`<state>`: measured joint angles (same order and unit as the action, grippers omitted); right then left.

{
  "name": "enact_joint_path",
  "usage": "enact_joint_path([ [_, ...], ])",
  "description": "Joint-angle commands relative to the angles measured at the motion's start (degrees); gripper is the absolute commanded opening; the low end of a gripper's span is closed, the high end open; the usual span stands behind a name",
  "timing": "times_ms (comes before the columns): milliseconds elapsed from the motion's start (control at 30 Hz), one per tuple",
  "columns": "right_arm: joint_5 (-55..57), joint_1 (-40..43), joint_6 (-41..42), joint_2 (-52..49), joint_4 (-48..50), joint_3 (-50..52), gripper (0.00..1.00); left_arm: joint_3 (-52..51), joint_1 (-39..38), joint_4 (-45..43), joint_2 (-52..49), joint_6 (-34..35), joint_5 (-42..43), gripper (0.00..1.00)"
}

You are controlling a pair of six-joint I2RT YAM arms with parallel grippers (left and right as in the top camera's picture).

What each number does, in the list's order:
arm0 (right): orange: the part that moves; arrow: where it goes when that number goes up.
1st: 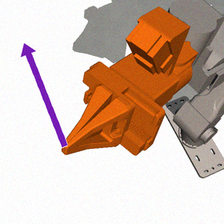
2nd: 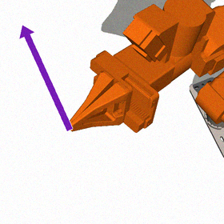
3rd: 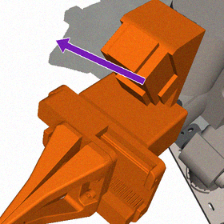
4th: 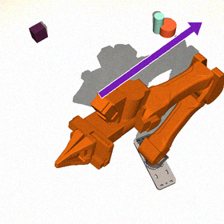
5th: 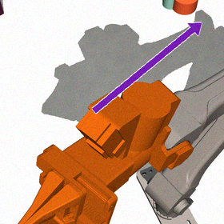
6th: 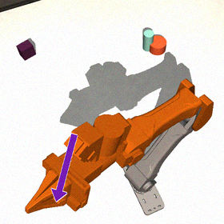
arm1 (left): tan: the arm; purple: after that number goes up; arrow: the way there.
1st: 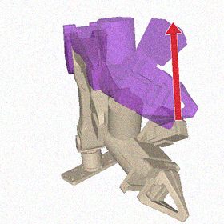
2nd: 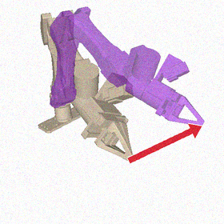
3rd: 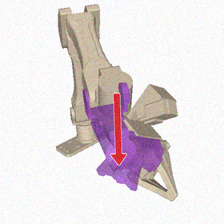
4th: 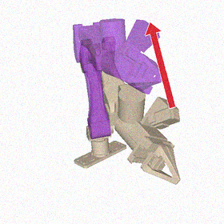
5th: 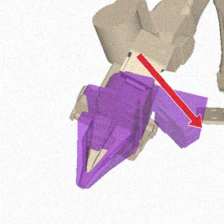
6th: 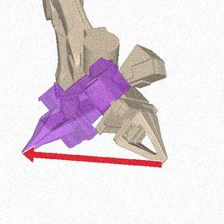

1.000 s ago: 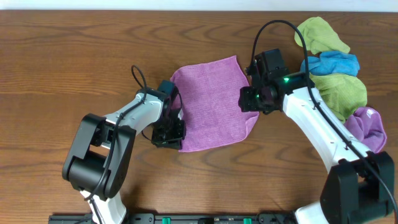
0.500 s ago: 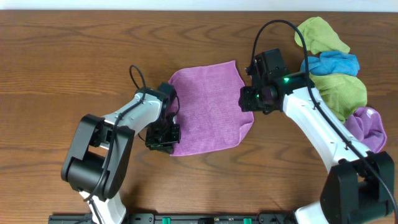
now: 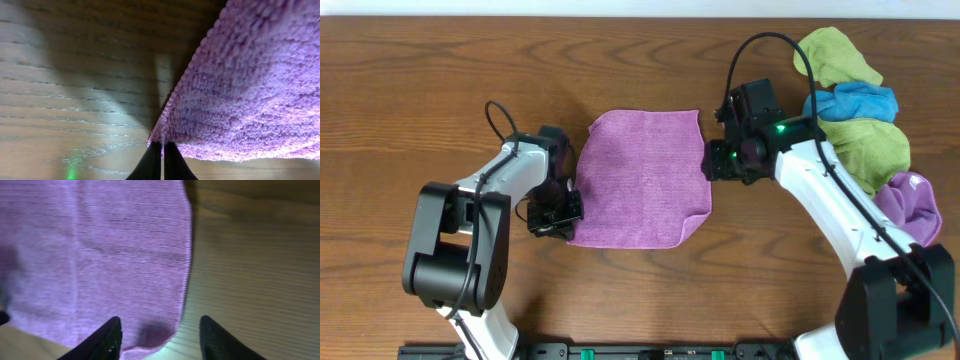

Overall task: Fold the cloth
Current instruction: 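Lay the cloth flat and release it from both grippers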

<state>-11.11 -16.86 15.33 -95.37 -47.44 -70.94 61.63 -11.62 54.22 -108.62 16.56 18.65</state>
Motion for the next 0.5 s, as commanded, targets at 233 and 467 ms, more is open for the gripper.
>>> enact_joint_path([
  [233,-7.63,-0.31,-1.77,9.11,-3.82,-0.09,0.66,0.48,3.82,1.07,7.61,-2.89,3.89,0.39],
  [467,-11.76,0.9,-2.82,9.77,-6.84,0.9,0.69,0.44,5.33,2.6,12.0,-3.48,6.69,0.95],
])
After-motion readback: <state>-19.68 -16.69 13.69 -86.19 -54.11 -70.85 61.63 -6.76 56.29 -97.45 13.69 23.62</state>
